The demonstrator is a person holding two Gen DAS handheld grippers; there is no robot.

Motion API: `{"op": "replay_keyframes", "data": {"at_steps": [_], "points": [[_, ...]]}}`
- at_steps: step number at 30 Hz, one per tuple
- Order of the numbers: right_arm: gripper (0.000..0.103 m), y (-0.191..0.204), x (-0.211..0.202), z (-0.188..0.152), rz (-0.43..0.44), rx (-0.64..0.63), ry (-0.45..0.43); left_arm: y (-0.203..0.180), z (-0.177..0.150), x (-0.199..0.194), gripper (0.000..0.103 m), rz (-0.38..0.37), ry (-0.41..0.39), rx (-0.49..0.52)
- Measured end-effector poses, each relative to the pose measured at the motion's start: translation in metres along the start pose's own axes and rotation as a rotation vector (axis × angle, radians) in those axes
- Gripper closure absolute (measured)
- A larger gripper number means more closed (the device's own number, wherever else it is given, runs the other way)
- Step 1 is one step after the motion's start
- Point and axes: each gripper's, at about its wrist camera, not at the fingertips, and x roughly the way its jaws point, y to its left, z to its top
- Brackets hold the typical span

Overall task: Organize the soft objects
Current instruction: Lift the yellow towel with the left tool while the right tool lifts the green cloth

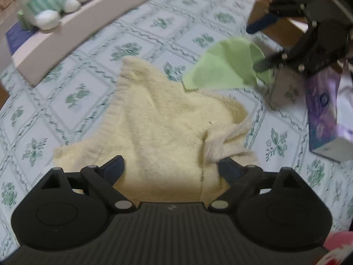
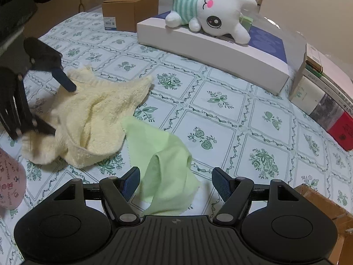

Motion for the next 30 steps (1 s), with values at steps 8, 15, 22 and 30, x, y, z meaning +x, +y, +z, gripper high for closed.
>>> {"op": "replay_keyframes", "data": {"at_steps": [8,15,22,30], "points": [[0.031,-0.001,0.005,-0.003,0.001,0.003,0.008,-0.011,0.004,0.022,0.002,0.021,0.061,0.076],[0.031,0.001,0.011,-0.002,0.033,-0.009,0.018,0.000,0.006,0.007,0.071,0.038,0.066,0.063],[0.032,0.008,0.025,0.004,0.059,-0.040,0.048,0.020,-0.002,-0.014,0.089,0.100,-0.007,-0.041],[0.091,0.006,0.034,0.013,0.002,-0.029,0.053,0.023,-0.004,-0.042,0.089,0.164,-0.081,-0.100]]}}
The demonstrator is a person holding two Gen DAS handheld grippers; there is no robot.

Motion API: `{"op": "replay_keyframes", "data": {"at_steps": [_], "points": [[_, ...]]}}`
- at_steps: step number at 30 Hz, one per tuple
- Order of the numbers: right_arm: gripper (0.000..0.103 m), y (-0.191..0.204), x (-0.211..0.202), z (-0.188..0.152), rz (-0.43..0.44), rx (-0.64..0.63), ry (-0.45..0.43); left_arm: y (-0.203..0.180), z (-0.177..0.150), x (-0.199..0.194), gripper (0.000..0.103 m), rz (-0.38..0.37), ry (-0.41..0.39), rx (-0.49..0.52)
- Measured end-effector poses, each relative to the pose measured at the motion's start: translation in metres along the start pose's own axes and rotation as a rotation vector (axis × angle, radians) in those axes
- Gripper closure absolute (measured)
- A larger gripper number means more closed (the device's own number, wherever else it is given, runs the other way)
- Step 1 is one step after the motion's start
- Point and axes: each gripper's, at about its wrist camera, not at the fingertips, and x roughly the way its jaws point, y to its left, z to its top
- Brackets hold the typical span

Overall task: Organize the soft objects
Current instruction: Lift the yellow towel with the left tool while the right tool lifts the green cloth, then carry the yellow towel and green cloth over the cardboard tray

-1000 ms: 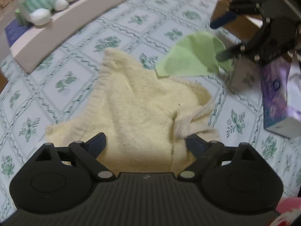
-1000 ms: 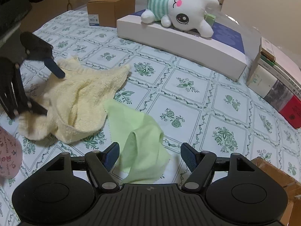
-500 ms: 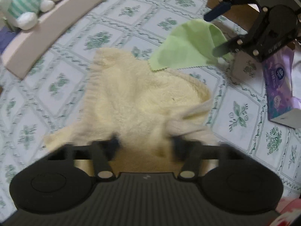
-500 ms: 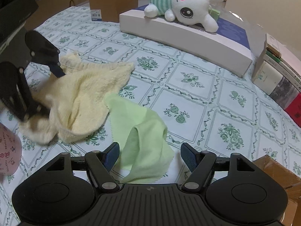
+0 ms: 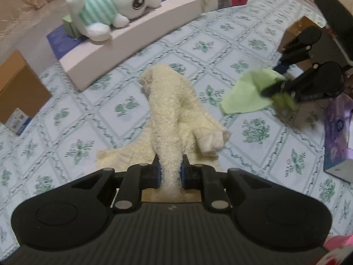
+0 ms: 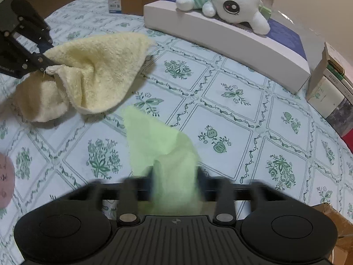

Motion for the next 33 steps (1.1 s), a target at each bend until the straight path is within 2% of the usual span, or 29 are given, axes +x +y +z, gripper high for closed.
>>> {"op": "replay_keyframes", "data": {"at_steps": [1,7,15,25,33], "points": [[0.099,0.001,-0.003,0.000,-0.009,0.000,-0.008,0.002,0.000,0.000,0.089,0.008,-0.001,-0.008],[0.099,0.005,-0.047,0.002,-0.038,0.004,-0.082,0.008,-0.005,-0.027,0.089,0.061,-0.036,-0.090],[0.099,0.024,-0.130,0.002,-0.074,0.045,-0.190,0.001,-0.010,-0.099,0.089,0.134,-0.116,-0.181],[0.099,0.076,-0.219,-0.036,-0.067,0.062,-0.267,-0.045,-0.024,-0.194,0.089,0.157,-0.204,-0.227],[0.100,0.099,-0.270,-0.074,-0.052,0.112,-0.316,-0.107,-0.033,-0.252,0.089,0.161,-0.269,-0.218]]}}
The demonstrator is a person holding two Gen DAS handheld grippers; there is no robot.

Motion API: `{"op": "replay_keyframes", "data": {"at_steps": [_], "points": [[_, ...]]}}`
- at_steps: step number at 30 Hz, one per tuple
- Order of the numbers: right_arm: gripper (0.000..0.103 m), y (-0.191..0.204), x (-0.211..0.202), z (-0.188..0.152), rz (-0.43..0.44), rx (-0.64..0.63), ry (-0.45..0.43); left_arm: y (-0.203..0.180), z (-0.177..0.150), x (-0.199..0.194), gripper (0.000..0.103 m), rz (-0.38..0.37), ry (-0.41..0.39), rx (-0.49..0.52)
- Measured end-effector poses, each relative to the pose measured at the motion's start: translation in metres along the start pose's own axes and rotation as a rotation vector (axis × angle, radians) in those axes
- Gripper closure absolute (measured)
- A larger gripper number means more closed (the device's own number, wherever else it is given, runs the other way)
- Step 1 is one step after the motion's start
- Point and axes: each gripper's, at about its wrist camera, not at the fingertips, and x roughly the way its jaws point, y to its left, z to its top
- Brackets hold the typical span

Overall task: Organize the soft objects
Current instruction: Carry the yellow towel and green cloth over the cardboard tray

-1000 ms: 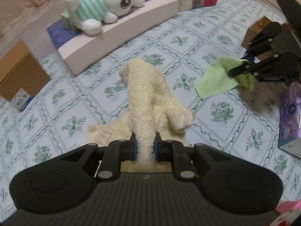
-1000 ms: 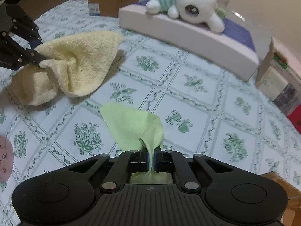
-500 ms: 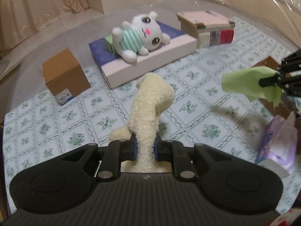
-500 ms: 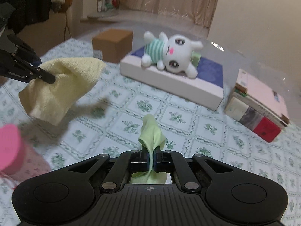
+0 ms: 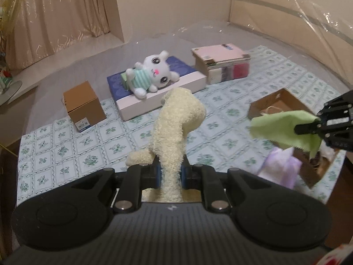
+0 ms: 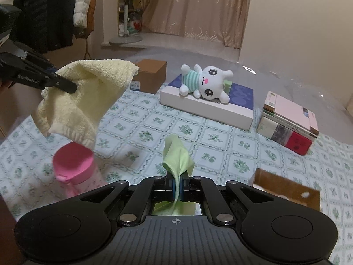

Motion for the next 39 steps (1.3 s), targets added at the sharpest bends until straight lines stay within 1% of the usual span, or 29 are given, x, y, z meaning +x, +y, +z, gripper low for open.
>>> {"op": "replay_keyframes", "data": {"at_steps": [6,14,20,26,32,39], "points": [[0.099,0.000,-0.034,-0.023,0.005,0.051,-0.022,-0.044,-0.010,-0.028,0.089,-0.041,-0.045,-0.027],[0.099,-0.012,-0.079,-0.065,-0.030,0.133,-0.045,-0.107,-0.023,-0.039,0.089,-0.099,-0.088,-0.045],[0.099,-0.032,-0.112,-0.102,-0.095,0.208,-0.051,-0.157,-0.042,-0.027,0.089,-0.144,-0.090,-0.077],[0.099,-0.057,-0.141,-0.136,-0.174,0.259,-0.047,-0.209,-0.055,-0.014,0.089,-0.204,-0.085,-0.109],[0.099,-0.082,-0.163,-0.160,-0.233,0.303,-0.038,-0.252,-0.052,0.002,0.089,-0.274,-0.067,-0.147],[0.099,-0.108,-0.176,-0.175,-0.264,0.350,-0.044,-0.294,-0.039,0.023,0.089,-0.318,-0.055,-0.185]]}}
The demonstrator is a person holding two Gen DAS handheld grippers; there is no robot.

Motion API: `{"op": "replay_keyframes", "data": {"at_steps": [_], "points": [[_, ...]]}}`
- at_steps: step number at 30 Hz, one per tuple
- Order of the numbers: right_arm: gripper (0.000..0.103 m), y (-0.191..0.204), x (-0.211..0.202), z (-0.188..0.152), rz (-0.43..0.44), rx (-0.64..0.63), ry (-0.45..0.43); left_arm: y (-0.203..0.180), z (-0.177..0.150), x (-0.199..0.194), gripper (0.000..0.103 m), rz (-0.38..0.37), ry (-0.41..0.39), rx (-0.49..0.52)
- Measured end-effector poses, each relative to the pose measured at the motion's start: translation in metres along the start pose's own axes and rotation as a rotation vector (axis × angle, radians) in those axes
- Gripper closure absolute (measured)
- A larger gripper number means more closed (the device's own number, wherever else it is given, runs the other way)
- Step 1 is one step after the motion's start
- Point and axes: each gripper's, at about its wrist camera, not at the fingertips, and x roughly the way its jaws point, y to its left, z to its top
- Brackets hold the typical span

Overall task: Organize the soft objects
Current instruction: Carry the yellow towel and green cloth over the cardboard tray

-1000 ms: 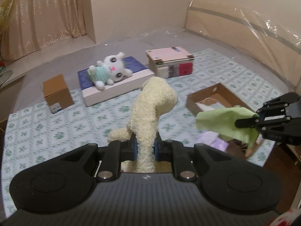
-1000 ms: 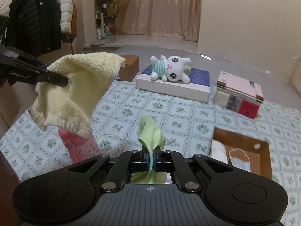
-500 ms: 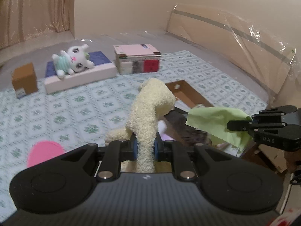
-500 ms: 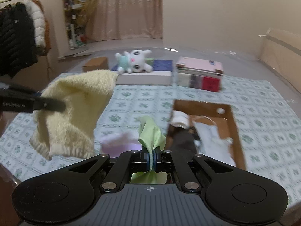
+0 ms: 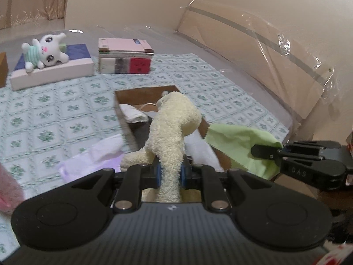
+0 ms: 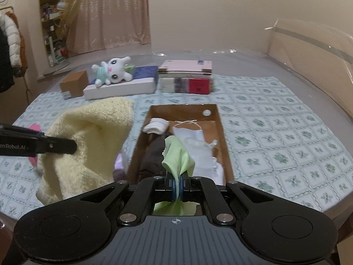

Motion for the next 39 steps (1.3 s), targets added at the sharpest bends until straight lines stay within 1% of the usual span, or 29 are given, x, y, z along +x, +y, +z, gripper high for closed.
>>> {"op": "replay_keyframes", "data": {"at_steps": [6,14,21,28,32,35,39], "points": [[0.099,-0.019,0.009,0.003,-0.007,0.019,0.003,-0.021,0.007,0.028,0.089,-0.011,0.014,-0.013],[0.099,-0.039,0.022,0.011,-0.007,0.032,0.005,-0.029,0.016,0.057,0.089,-0.018,0.019,-0.052],[0.099,-0.049,0.038,0.021,-0.003,0.026,0.008,-0.027,0.027,0.080,0.089,-0.019,0.033,-0.090],[0.099,-0.059,0.063,0.039,-0.002,0.033,0.003,-0.018,0.045,0.105,0.089,-0.025,0.037,-0.152],[0.099,-0.066,0.081,0.051,-0.003,0.033,0.004,-0.012,0.056,0.125,0.089,-0.018,0.037,-0.184],[0.099,-0.070,0.098,0.060,-0.004,0.040,0.012,-0.004,0.064,0.142,0.089,-0.028,0.041,-0.219],[0.099,-0.074,0.121,0.067,0.000,0.036,0.026,0.005,0.072,0.165,0.089,-0.019,0.054,-0.227]]}}
